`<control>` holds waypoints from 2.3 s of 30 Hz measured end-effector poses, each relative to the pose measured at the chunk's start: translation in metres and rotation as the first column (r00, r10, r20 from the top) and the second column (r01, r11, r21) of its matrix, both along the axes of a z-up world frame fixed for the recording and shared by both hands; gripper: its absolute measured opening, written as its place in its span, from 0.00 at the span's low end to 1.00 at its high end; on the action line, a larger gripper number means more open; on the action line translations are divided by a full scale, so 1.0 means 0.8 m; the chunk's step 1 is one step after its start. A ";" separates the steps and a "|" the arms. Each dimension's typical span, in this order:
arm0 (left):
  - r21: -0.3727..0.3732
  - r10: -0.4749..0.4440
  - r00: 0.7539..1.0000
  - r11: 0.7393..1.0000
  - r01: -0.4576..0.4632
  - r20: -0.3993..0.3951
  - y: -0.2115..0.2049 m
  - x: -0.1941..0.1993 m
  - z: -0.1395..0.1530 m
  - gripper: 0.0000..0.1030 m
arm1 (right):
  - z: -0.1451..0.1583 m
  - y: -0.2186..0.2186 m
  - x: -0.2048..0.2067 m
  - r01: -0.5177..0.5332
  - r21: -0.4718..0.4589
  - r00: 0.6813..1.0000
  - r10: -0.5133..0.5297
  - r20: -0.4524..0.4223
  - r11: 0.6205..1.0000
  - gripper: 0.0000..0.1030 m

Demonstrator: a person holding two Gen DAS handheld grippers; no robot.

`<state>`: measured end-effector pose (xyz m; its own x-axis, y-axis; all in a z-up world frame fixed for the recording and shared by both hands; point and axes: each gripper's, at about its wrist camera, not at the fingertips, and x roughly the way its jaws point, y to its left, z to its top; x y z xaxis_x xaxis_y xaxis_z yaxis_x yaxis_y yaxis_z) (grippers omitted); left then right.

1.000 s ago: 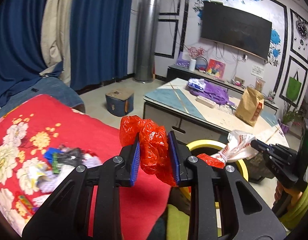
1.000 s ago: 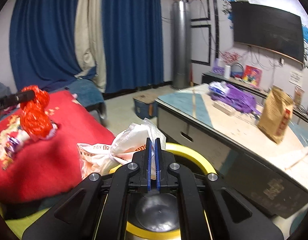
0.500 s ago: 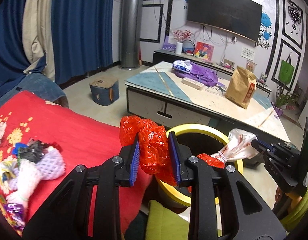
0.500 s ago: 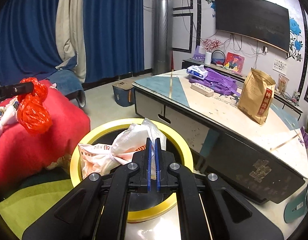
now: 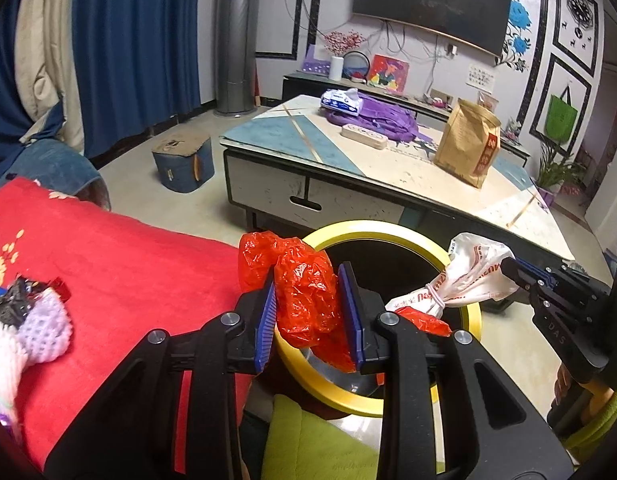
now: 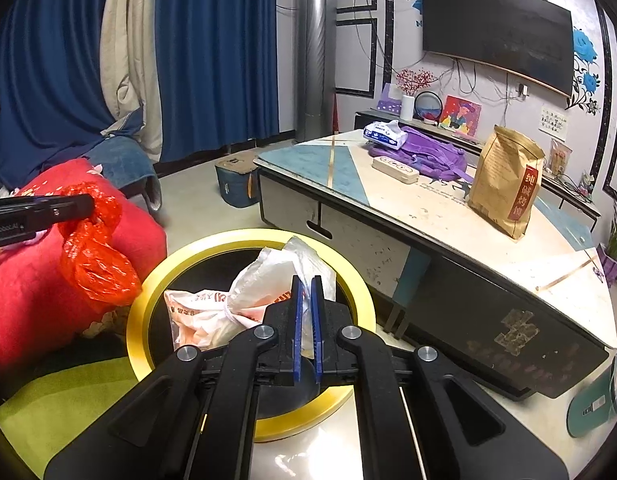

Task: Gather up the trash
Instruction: 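Open both tools to drop the bags into the bin, then move both tools back over the remaining wrappers on the bed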

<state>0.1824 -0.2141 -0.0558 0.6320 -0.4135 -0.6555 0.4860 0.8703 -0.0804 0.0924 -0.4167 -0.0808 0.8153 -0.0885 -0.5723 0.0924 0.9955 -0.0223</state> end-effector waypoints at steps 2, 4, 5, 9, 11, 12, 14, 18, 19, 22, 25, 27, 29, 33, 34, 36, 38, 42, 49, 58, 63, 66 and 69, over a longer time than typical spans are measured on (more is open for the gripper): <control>0.006 -0.009 1.000 1.000 0.009 -0.010 -0.007 0.004 -0.003 0.23 | -0.002 -0.003 0.000 0.005 0.002 1.000 -0.005 -0.005 1.000 0.05; 0.009 -0.016 1.000 1.000 0.016 -0.018 -0.012 0.006 -0.006 0.23 | -0.002 -0.005 0.000 0.010 0.010 1.000 -0.010 -0.007 1.000 0.06; 0.011 -0.019 1.000 1.000 0.019 -0.022 -0.014 0.008 -0.008 0.25 | -0.002 -0.007 -0.001 0.013 0.014 1.000 -0.013 -0.006 1.000 0.07; 0.005 -0.028 0.999 1.000 0.028 -0.041 -0.018 0.012 -0.012 0.34 | -0.004 -0.011 -0.001 0.022 0.020 1.000 -0.022 -0.010 1.000 0.15; 0.003 -0.030 0.999 1.000 0.030 -0.046 -0.019 0.014 -0.013 0.42 | -0.004 -0.013 -0.002 0.030 0.025 1.000 -0.030 -0.006 0.999 0.22; 0.003 -0.032 0.998 0.999 0.032 -0.049 -0.020 0.016 -0.013 0.42 | -0.003 -0.014 -0.002 0.034 0.025 0.999 -0.034 -0.004 0.999 0.25; 0.001 -0.037 0.998 0.999 0.037 -0.056 -0.019 0.015 -0.015 0.49 | -0.003 -0.015 -0.004 0.037 0.026 0.999 -0.037 0.002 0.999 0.29; -0.011 -0.022 0.998 1.000 0.022 -0.058 -0.014 0.014 -0.014 0.61 | 0.001 -0.016 -0.005 0.038 0.030 0.999 -0.039 0.016 0.999 0.39; -0.016 -0.017 0.998 1.000 0.016 -0.057 -0.011 0.014 -0.013 0.67 | 0.002 -0.016 -0.006 0.037 0.031 0.999 -0.038 0.019 0.999 0.40; -0.029 0.010 0.999 1.000 -0.011 -0.036 0.001 0.008 -0.006 0.78 | 0.008 -0.012 -0.007 0.025 0.039 0.999 -0.026 0.034 0.999 0.48; -0.047 0.039 0.999 0.998 -0.040 -0.012 0.016 0.001 0.002 0.89 | 0.018 -0.004 -0.009 0.003 0.053 0.998 -0.006 0.056 0.999 0.56; -0.056 0.058 0.998 0.997 -0.058 0.005 0.025 -0.004 0.008 0.89 | 0.027 0.003 -0.009 -0.018 0.057 0.997 0.014 0.074 0.998 0.60; -0.059 0.078 0.997 0.995 -0.076 0.027 0.033 -0.010 0.014 0.89 | 0.035 0.012 -0.009 -0.046 0.058 0.995 0.041 0.089 0.997 0.63; -0.071 0.125 0.990 0.990 -0.120 0.070 0.056 -0.022 0.027 0.89 | 0.051 0.032 -0.008 -0.104 0.074 0.989 0.096 0.114 0.992 0.68; -0.075 0.146 0.986 0.987 -0.140 0.082 0.064 -0.025 0.031 0.89 | 0.055 0.038 -0.006 -0.119 0.078 0.987 0.109 0.118 0.990 0.68; -0.078 0.170 0.980 0.984 -0.163 0.099 0.074 -0.030 0.038 0.89 | 0.061 0.047 -0.002 -0.144 0.091 0.984 0.132 0.122 0.985 0.69; -0.082 0.202 0.971 0.978 -0.193 0.125 0.088 -0.036 0.045 0.89 | 0.066 0.059 0.001 -0.172 0.099 0.980 0.159 0.123 0.980 0.69; -0.083 0.246 0.954 0.969 -0.234 0.174 0.108 -0.046 0.061 0.89 | 0.077 0.086 0.009 -0.231 0.094 0.967 0.218 0.128 0.968 0.69; -0.094 0.298 0.928 0.954 -0.284 0.222 0.142 -0.063 0.075 0.90 | 0.093 0.130 0.020 -0.312 0.073 0.944 0.301 0.138 0.947 0.70; -0.110 0.370 0.898 0.929 -0.354 0.238 0.181 -0.069 0.082 0.90 | 0.104 0.188 0.030 -0.418 0.081 0.904 0.405 0.140 0.905 0.71; -0.124 0.431 0.872 0.902 -0.413 0.231 0.214 -0.070 0.082 0.90 | 0.106 0.218 0.036 -0.471 0.084 0.879 0.459 0.131 0.878 0.75; -0.136 0.469 0.854 0.883 -0.449 0.224 0.232 -0.069 0.083 0.89 | 0.104 0.239 0.038 -0.507 0.074 0.859 0.497 0.127 0.858 0.75; -0.155 0.515 0.831 0.857 -0.491 0.210 0.258 -0.068 0.084 0.89 | 0.104 0.259 0.043 -0.538 0.070 0.840 0.528 0.121 0.840 0.75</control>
<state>0.1277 -0.0078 0.0113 0.8990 -0.0462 -0.4354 -0.0025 0.9939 -0.1106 0.1271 -0.2091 0.0023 0.7698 0.4272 -0.4742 -0.4564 0.8878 0.0589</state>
